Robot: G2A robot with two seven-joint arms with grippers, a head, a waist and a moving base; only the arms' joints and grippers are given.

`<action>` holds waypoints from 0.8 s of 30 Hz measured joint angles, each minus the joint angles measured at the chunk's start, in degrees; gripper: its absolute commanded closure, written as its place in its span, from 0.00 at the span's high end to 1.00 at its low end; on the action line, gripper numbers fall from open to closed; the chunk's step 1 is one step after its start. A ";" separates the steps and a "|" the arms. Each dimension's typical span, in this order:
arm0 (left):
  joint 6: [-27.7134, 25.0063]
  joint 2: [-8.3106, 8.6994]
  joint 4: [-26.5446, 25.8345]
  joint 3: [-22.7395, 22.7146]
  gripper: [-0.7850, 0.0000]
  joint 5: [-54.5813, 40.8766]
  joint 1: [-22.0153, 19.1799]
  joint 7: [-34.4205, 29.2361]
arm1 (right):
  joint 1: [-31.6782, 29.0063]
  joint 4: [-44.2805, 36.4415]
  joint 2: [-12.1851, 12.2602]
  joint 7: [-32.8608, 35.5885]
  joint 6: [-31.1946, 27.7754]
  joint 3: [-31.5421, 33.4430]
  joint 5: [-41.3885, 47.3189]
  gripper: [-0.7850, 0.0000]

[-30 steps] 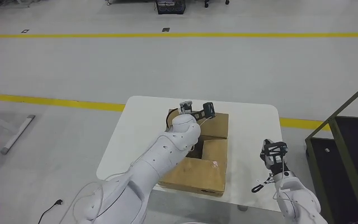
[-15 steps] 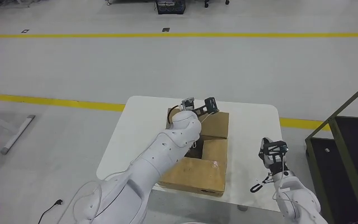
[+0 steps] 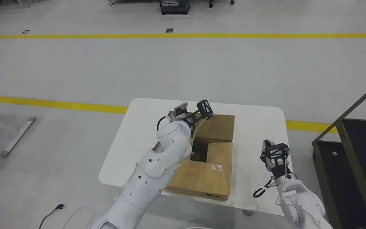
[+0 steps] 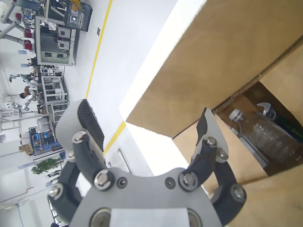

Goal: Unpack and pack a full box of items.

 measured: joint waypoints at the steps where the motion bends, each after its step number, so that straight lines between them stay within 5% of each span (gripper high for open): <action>1: -1.05 0.42 -3.03 -1.08 1.00 0.37 2.00 -0.53 | 0.13 -0.04 -0.01 0.04 -0.07 -0.21 -0.24 0.00; 9: -5.66 2.51 -20.08 -8.28 1.00 -3.00 16.00 -1.18 | 4.67 0.38 0.08 1.80 -2.81 -3.82 -5.63 0.00; 15: -5.67 3.20 -24.07 -11.73 1.00 -7.20 21.14 -0.02 | 12.72 4.05 -0.12 4.25 -6.55 -9.20 -10.55 0.00; 24: -7.63 4.00 -25.77 -12.50 1.00 -7.48 22.73 2.30 | 26.43 17.77 -1.76 6.06 -6.31 -19.24 -13.87 0.00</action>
